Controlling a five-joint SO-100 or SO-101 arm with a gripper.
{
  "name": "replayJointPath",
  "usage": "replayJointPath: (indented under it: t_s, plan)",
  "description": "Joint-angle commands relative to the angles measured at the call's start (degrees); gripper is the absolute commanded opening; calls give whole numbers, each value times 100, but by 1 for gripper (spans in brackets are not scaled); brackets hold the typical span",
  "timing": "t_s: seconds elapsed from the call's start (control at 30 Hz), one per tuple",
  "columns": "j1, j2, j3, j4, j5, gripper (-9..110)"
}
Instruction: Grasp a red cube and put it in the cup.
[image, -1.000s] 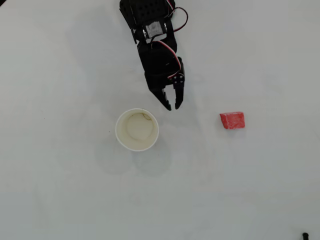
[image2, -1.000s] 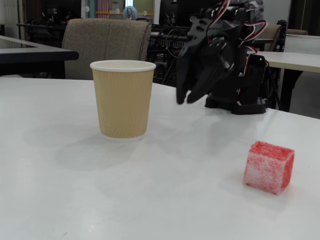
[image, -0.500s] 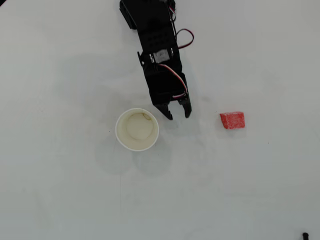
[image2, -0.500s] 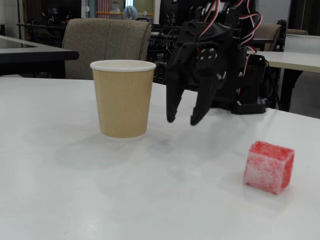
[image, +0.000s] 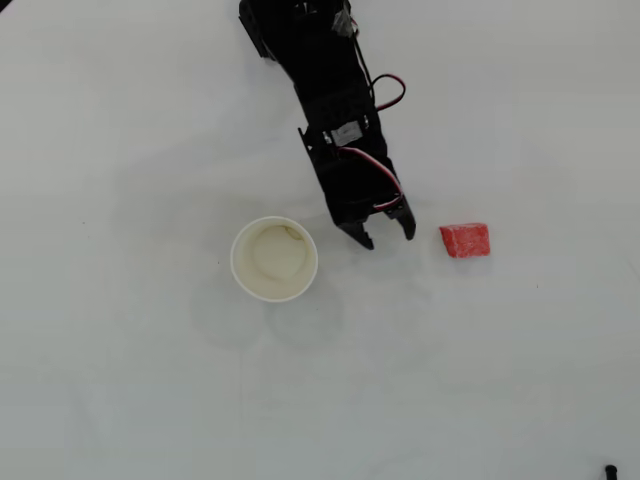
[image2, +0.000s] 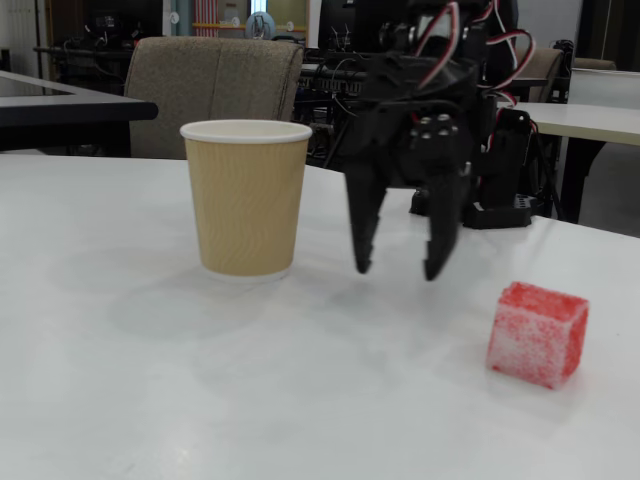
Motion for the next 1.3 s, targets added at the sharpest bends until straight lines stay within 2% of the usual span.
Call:
replayJointPath:
  t_s: [0.0, 0.43, 0.97, 1.27]
  plan:
    - [-343, 396, -185, -123, -44, 18]
    - [-958, 1002, 712, -343, -193, 23]
    - [-809, -615, -712, -554, -211, 24]
    - [-853, -976, -1002, -668, -211, 31]
